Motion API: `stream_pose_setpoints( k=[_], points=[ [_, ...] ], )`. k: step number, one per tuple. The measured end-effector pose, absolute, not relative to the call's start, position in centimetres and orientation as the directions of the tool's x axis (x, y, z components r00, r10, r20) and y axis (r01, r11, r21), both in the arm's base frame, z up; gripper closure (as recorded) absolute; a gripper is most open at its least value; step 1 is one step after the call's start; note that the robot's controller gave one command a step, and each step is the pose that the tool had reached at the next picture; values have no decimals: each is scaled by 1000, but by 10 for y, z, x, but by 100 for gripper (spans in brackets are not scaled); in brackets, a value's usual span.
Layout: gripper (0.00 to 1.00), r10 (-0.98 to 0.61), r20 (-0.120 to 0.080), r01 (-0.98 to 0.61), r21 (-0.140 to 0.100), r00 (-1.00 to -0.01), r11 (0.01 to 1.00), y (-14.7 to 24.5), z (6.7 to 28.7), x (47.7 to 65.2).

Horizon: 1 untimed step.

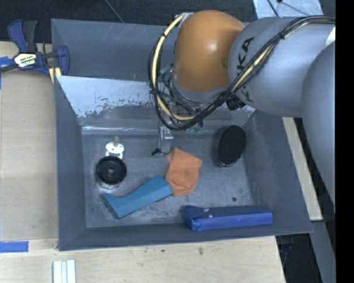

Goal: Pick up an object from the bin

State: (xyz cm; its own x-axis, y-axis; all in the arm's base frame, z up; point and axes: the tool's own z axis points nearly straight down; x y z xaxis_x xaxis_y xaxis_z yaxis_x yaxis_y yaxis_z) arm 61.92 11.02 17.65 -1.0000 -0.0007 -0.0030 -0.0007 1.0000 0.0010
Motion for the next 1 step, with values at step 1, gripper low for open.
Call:
stream_pose_setpoints(
  k=[1],
  points=[
    [0,29,-7,29,2,-1000,1000,57,130,578]
  ],
)
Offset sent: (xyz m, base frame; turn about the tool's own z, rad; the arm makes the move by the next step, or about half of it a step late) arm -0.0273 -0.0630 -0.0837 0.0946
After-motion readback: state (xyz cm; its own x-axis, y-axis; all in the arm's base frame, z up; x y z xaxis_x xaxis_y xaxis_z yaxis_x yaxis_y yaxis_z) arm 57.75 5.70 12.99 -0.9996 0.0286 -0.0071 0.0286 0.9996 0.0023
